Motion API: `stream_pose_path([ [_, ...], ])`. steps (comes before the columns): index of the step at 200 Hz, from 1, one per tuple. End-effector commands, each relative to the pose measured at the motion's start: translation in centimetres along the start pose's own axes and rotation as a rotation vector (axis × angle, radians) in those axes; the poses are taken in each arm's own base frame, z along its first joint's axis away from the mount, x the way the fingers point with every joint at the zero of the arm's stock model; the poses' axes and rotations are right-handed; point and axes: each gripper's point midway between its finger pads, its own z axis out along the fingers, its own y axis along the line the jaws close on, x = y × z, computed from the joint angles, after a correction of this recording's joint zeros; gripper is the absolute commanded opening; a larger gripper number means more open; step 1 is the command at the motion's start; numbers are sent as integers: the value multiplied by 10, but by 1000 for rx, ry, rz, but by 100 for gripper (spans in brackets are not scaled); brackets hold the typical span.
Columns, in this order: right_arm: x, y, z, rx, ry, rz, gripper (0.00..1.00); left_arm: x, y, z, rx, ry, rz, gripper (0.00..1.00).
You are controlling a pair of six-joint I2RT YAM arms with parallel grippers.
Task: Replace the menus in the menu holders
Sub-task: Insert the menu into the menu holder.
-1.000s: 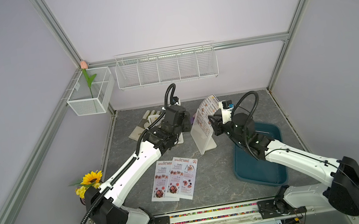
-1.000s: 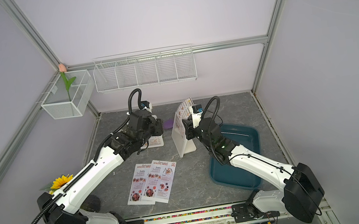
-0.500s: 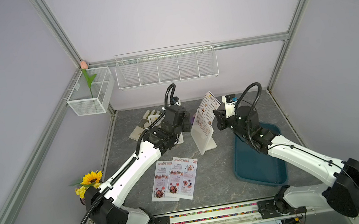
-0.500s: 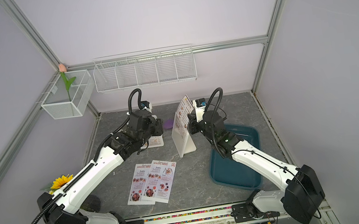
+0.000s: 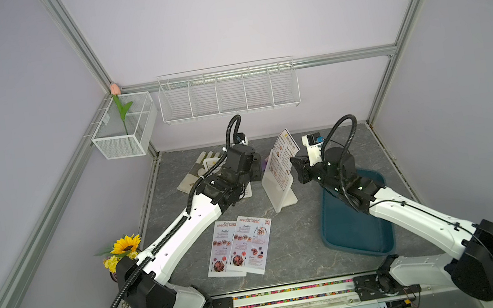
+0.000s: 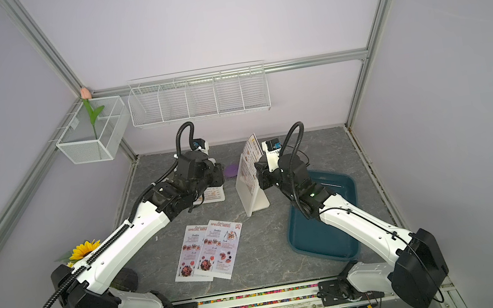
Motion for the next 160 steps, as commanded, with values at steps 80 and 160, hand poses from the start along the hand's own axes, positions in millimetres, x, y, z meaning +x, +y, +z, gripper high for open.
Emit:
stream_pose_path([
  [80,34,0,-1,0,128,20,24,-1,1,-3,10,-15,-35,60],
  [160,1,-20,5,29,97,12,32,-2,2,-6,13,-18,-39,60],
])
